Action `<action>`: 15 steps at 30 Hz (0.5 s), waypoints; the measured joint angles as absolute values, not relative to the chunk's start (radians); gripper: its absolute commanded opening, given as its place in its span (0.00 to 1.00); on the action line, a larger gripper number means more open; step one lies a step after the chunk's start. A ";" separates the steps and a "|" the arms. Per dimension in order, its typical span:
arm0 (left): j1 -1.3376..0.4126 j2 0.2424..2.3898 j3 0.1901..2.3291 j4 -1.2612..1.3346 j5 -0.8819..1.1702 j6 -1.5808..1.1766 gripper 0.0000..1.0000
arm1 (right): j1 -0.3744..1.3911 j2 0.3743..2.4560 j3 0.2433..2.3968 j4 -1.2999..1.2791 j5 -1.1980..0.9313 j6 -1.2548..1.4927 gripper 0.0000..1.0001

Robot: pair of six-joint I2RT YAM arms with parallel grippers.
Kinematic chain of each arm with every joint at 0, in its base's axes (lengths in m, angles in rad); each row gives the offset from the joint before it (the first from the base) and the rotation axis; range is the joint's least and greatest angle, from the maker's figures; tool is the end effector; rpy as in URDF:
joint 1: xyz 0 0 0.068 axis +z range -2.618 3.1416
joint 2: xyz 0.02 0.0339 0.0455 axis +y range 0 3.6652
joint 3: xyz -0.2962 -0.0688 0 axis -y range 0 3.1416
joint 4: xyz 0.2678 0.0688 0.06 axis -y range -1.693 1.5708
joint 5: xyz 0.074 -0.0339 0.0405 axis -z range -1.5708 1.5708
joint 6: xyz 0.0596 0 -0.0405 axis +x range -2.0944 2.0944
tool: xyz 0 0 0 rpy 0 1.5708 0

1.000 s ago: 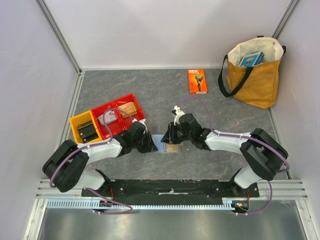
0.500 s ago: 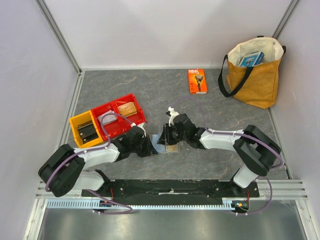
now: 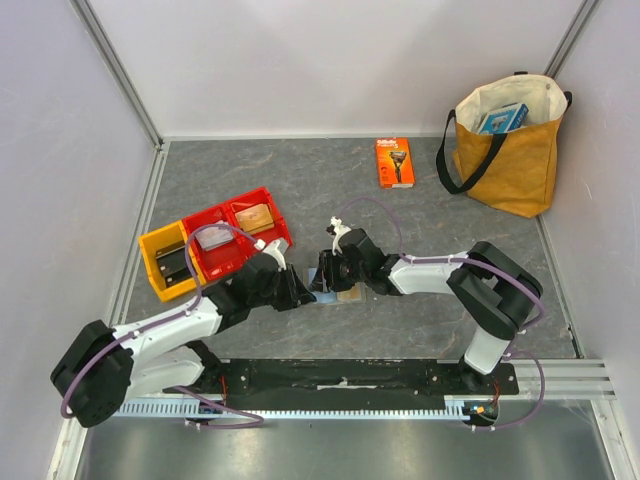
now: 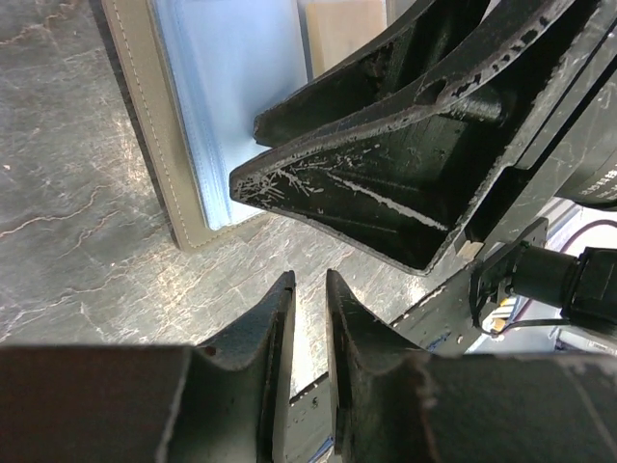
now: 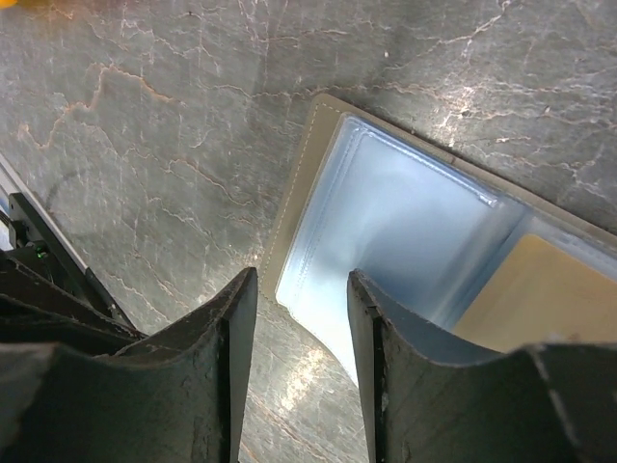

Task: Take the credit cards out of the card holder
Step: Remove the credit card from the card holder.

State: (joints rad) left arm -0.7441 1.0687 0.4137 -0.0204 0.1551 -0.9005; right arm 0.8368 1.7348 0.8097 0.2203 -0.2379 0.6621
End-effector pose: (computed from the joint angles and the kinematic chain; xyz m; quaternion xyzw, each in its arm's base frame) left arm 0.1630 -0.1626 0.1745 -0.0368 0.8986 -0.3638 0.2425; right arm 0.2427 0.2900 0.1425 -0.1282 0.8935 0.3627 0.2316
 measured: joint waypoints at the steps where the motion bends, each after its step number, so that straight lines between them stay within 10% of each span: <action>1: -0.744 1.070 0.416 -0.022 0.154 -0.900 0.24 | 0.838 1.735 0.810 0.220 -0.238 0.662 0.50; 15: -0.744 1.237 0.514 0.000 0.133 -0.900 0.14 | 0.839 1.709 0.810 0.209 -0.167 0.675 0.22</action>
State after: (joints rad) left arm -0.7441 1.2369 0.5137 -0.0002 0.1326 -0.9005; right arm 0.8387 1.7092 0.8097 0.2089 -0.1665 0.6754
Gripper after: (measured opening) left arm 0.152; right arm 0.287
